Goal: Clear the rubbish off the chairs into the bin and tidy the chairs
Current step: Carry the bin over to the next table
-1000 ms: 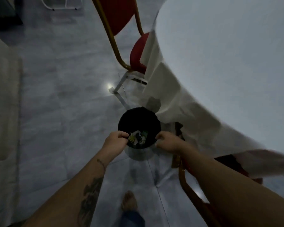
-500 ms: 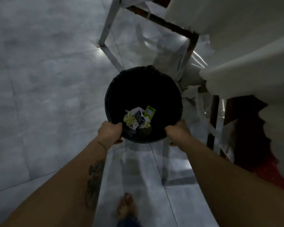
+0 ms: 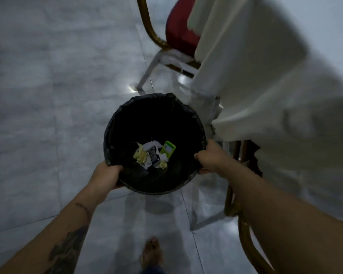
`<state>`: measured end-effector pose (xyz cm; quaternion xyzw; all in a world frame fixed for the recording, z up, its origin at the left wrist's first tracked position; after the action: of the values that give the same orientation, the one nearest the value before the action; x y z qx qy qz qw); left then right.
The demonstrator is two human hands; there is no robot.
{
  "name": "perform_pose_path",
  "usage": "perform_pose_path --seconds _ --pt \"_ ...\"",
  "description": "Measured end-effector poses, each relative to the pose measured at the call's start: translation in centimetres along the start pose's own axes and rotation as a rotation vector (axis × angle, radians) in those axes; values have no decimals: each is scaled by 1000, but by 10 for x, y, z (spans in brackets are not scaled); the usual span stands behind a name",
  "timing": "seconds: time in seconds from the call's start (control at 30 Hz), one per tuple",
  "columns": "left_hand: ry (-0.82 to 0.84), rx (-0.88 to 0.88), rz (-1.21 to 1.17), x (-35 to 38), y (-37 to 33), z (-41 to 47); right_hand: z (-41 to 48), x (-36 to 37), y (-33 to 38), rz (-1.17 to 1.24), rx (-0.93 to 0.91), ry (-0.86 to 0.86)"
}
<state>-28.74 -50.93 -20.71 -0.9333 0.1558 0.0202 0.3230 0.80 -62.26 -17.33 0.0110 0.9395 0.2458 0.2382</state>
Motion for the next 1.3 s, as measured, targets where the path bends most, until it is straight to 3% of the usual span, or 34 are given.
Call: perform_pose_path --seconds 0.17,0.33,0.67,0.9,1.3 --pt "-53 91 13 -50 -51 -119 -112 -34 70 -112 -242 54" --pt "-84 219 48 -72 -92 -252 -237 -82 93 -224 -434 -14" --pt "27 553 307 -43 -135 -553 -490 -223 14 -106 -655 -154" --pt "173 627 267 36 -140 -679 -613 -314 -65 78 -639 -306" --pt "579 708 272 249 -150 -773 -718 -456 -210 342 -502 -749"
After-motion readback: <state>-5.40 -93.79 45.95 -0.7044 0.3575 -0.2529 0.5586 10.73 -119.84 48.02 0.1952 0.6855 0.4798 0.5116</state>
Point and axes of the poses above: each hand's wrist, its own z-axis towards the middle knuckle, its own x-axis out of the palm, y = z × x, the point moved 10 cm from there along z, towards the middle knuckle, and after that the axes turned 5 degrees about -z, right-handed, at the moved point
